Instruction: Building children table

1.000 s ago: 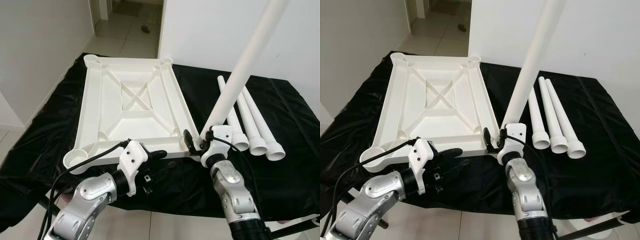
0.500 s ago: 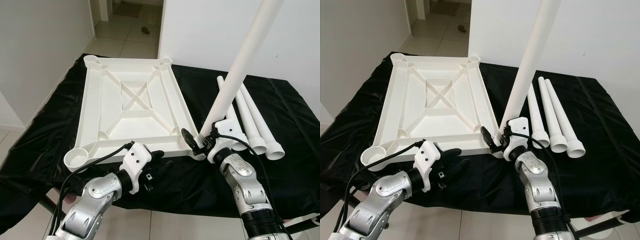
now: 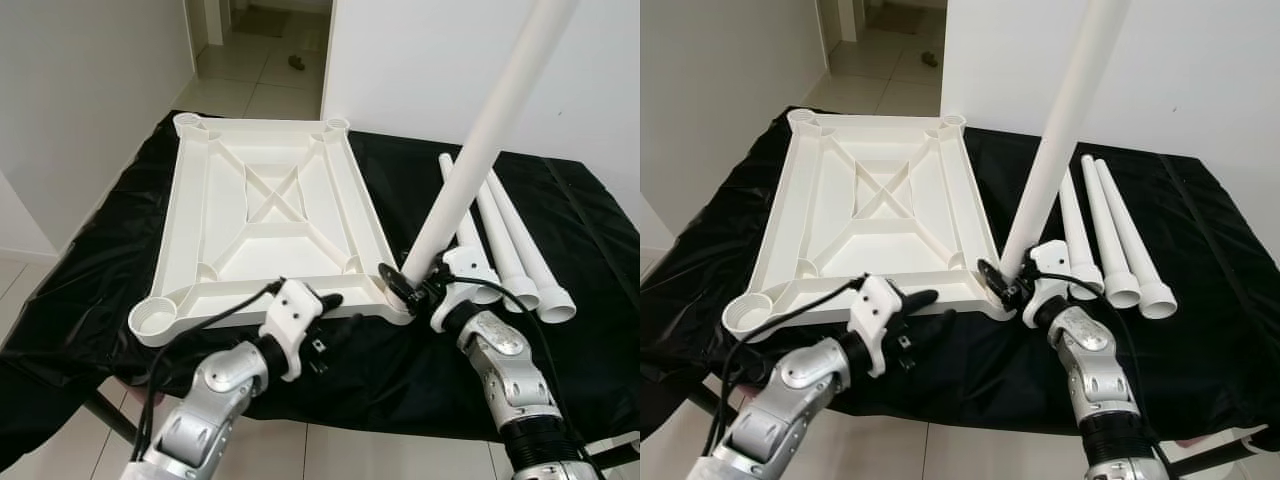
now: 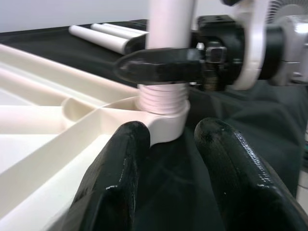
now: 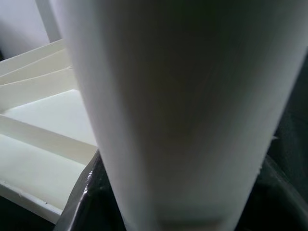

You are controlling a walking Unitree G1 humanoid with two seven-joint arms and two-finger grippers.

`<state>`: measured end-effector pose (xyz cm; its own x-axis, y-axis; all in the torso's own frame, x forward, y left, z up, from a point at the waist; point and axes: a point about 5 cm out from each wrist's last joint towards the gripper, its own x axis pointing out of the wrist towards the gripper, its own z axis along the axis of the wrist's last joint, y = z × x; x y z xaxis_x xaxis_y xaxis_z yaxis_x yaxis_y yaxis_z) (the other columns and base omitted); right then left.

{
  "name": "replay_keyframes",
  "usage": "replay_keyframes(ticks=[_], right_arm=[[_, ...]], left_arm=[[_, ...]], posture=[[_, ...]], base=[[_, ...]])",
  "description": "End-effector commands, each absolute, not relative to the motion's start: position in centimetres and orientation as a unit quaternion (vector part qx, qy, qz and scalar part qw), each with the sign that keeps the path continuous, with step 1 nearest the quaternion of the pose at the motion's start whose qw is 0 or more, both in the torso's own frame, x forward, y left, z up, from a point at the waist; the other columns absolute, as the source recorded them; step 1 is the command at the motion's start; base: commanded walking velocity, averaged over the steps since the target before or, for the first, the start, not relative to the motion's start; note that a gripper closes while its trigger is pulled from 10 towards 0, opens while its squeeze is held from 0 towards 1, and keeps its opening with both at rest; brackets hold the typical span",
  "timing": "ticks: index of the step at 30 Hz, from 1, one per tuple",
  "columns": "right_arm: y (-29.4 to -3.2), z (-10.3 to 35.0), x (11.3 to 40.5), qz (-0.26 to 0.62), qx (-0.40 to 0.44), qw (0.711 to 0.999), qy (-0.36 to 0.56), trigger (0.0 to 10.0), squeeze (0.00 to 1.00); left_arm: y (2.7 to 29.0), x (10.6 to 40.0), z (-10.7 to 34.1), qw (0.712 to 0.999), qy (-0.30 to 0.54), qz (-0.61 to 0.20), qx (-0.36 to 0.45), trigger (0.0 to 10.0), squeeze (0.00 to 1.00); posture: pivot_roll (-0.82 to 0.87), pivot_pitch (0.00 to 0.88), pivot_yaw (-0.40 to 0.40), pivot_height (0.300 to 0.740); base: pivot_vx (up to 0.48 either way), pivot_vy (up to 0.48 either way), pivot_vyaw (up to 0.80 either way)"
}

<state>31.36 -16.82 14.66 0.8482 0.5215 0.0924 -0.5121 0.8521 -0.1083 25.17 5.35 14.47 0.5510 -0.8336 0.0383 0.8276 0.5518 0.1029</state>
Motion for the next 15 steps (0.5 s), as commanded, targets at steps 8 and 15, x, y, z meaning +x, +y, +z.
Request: replay_keyframes(ticks=[8, 15], right_arm=[[-15.7, 12.4, 30.9, 0.163, 0.006, 0.986, -0.03, 0.0, 0.0], [-14.9, 12.1, 31.0, 0.08, 0.043, 0.995, -0.034, 0.0, 0.0]], left_arm=[[4.3, 24.7, 14.1, 0.879, -0.043, -0.475, 0.025, 10.0, 0.0], [4.7, 25.4, 14.3, 0.883, -0.049, -0.465, 0.03, 10.0, 0.0]], posture=[[0.06, 0.058, -0.039, 0.74], [0.06, 0.051, -0.037, 0.74]], base=[[0.0, 0.0, 0.0], [0.0, 0.0, 0.0]])
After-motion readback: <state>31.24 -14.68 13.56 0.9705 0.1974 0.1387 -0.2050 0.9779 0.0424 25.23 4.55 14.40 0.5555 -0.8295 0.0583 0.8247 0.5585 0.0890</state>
